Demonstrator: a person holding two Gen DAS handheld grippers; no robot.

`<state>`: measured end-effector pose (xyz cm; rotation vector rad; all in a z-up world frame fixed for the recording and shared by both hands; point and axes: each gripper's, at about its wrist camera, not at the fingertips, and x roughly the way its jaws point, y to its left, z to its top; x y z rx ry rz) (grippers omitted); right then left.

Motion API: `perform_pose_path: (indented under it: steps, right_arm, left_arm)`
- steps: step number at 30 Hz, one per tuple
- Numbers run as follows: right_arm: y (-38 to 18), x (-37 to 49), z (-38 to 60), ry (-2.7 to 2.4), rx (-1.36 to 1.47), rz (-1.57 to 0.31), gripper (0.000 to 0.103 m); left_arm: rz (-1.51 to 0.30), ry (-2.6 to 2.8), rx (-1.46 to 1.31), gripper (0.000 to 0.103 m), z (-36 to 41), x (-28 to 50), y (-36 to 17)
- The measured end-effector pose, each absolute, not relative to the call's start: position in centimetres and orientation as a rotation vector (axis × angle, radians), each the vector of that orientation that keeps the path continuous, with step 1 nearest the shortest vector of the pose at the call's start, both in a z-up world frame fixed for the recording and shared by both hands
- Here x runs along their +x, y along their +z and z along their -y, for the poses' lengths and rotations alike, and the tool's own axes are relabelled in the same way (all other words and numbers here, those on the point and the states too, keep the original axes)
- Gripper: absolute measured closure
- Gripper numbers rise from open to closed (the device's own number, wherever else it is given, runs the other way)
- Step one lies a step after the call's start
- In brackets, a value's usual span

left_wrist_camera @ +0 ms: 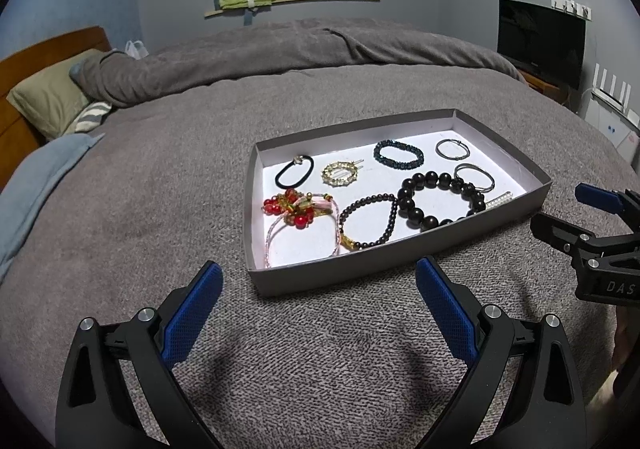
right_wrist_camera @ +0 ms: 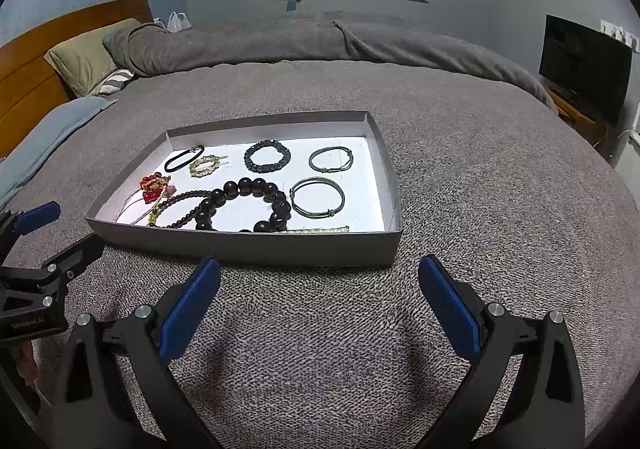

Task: Organize jewelry

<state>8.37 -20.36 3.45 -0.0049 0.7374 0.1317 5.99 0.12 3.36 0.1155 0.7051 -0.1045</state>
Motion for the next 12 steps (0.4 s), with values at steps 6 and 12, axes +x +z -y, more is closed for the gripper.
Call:
perform_pose_path:
  steps: [6, 12]
  right_arm:
    - [3.46, 8.41, 20.39, 0.131, -0.005, -0.737, 0.005]
    - [3.55, 8.54, 21.09, 0.121, 0.006, -0.729, 0.005]
  left_arm:
    - [-0.713, -0.115, 0.11, 0.007, -0.13, 6.08, 3.31]
    - [-0.722, -0.112, 0.126, 0.007, -0.39, 6.21, 3.49]
